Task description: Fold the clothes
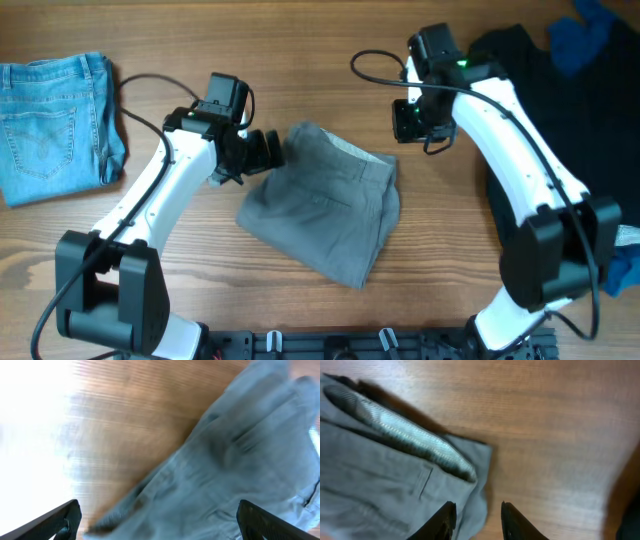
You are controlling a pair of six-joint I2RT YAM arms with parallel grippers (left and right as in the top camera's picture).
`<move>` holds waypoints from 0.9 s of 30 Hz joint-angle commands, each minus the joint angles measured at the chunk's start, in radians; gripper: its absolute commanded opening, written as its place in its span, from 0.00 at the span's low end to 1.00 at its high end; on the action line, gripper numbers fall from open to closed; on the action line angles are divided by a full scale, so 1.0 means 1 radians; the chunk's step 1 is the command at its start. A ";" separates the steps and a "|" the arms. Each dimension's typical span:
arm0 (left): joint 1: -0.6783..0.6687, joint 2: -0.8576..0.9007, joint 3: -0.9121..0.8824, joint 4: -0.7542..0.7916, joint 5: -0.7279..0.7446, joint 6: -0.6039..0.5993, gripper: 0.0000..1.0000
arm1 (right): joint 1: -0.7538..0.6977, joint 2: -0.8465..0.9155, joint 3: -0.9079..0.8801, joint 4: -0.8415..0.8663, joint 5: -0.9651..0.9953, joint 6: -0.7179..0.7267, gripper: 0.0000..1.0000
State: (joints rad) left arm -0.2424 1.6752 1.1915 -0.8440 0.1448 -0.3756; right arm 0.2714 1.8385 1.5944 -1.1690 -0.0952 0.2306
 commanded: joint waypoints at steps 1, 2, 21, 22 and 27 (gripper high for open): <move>0.007 0.050 0.002 0.022 0.055 0.188 1.00 | 0.003 -0.003 0.007 -0.040 -0.040 0.066 0.35; 0.009 0.073 0.002 0.023 0.089 0.221 1.00 | 0.003 -0.003 0.007 -0.055 -0.040 0.078 0.35; 0.014 0.396 -0.003 -0.031 0.465 0.507 0.52 | 0.003 -0.003 0.007 -0.097 -0.035 0.086 0.39; 0.014 0.396 -0.003 -0.031 0.465 0.507 0.47 | 0.003 -0.003 0.007 -0.097 -0.035 0.086 0.39; 0.014 0.396 -0.003 -0.027 0.465 0.507 0.35 | 0.003 -0.003 0.007 -0.097 -0.035 0.087 0.39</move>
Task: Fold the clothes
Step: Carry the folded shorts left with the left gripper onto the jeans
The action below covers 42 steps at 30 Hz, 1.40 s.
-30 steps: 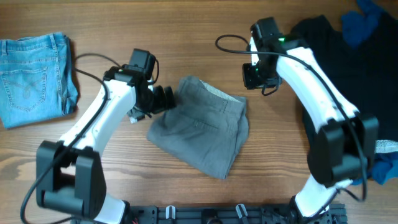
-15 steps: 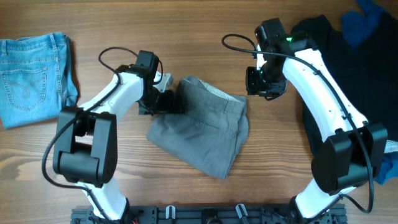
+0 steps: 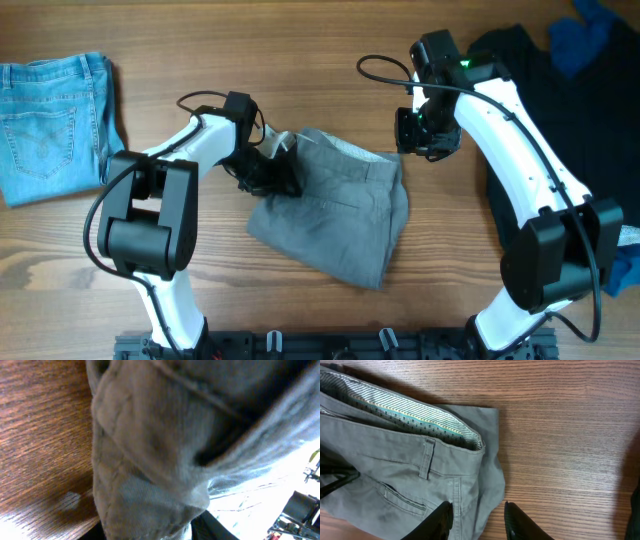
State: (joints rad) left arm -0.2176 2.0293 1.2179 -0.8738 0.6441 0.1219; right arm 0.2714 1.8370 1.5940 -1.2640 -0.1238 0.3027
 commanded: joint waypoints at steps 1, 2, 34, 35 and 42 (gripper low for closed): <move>-0.010 0.042 -0.029 0.003 -0.034 0.009 0.30 | 0.003 -0.002 0.008 -0.002 -0.007 0.014 0.38; -0.010 0.042 -0.029 0.003 -0.034 0.009 0.25 | 0.003 -0.002 0.008 -0.002 -0.007 0.014 0.39; 0.517 -0.230 0.295 0.469 -1.038 0.013 0.04 | 0.002 -0.002 0.008 -0.012 -0.003 0.011 0.39; 0.545 -0.229 0.295 0.482 -1.038 0.013 0.04 | 0.002 -0.002 0.008 -0.012 -0.003 0.011 0.39; 0.694 -0.213 0.294 0.483 -0.880 0.013 0.05 | 0.002 -0.002 0.008 -0.013 0.004 0.012 0.40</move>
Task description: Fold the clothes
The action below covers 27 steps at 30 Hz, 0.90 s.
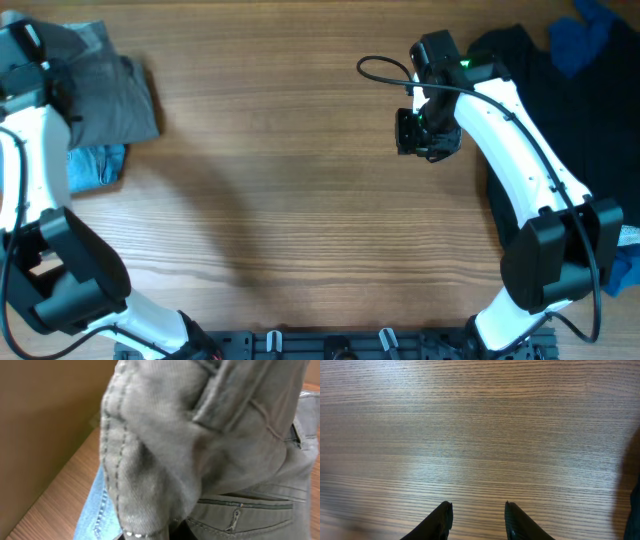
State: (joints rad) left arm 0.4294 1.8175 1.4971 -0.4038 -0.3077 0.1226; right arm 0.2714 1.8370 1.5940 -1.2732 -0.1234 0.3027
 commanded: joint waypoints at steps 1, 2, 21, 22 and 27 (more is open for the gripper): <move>0.057 0.001 0.015 0.017 0.079 0.012 0.04 | 0.002 -0.002 0.008 -0.004 0.004 0.012 0.39; 0.068 0.002 0.015 0.019 0.080 0.012 0.04 | 0.002 -0.002 0.008 -0.005 0.004 0.012 0.39; 0.184 0.013 0.010 0.000 0.217 -0.034 0.90 | 0.002 -0.002 0.008 0.001 0.004 0.011 0.40; 0.175 0.010 0.010 -0.006 0.278 -0.047 0.89 | 0.002 -0.002 0.008 0.005 0.004 0.012 0.43; 0.051 0.010 0.010 -0.071 0.502 -0.180 0.93 | 0.000 -0.002 0.008 0.082 -0.036 0.048 0.67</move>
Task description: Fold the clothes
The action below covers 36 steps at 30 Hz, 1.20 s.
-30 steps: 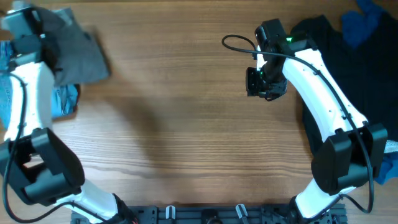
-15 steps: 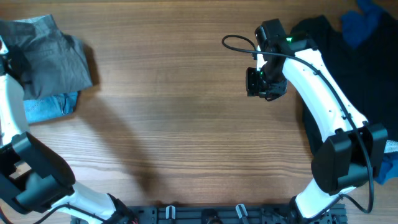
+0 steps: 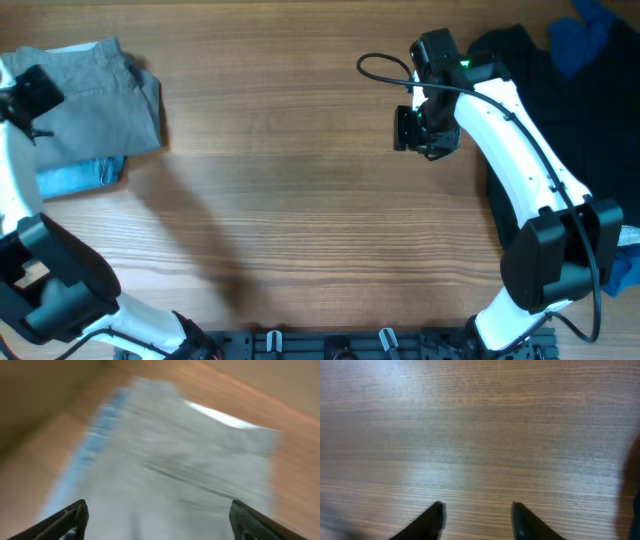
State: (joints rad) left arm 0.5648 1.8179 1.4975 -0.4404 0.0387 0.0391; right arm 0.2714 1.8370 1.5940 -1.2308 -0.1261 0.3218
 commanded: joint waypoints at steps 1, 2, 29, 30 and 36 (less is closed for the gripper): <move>-0.129 0.010 0.009 -0.064 0.156 -0.130 0.95 | -0.005 -0.002 0.008 0.066 -0.069 0.028 0.74; -0.174 0.010 0.009 -0.102 0.155 -0.154 0.99 | -0.013 -0.002 0.008 0.088 -0.104 0.017 0.78; -0.607 -0.496 -0.300 -0.768 0.081 -0.208 1.00 | -0.230 -0.559 -0.357 0.176 -0.098 -0.158 1.00; -0.607 -0.575 -0.354 -0.719 0.075 -0.212 1.00 | -0.230 -0.625 -0.411 0.240 -0.094 -0.158 1.00; -0.607 -1.023 -0.552 -0.534 0.068 -0.257 1.00 | -0.230 -0.899 -0.597 0.352 -0.011 -0.131 1.00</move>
State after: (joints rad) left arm -0.0402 0.9161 0.9855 -1.0134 0.1238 -0.1898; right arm 0.0395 0.9962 1.0485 -0.8757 -0.1940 0.1635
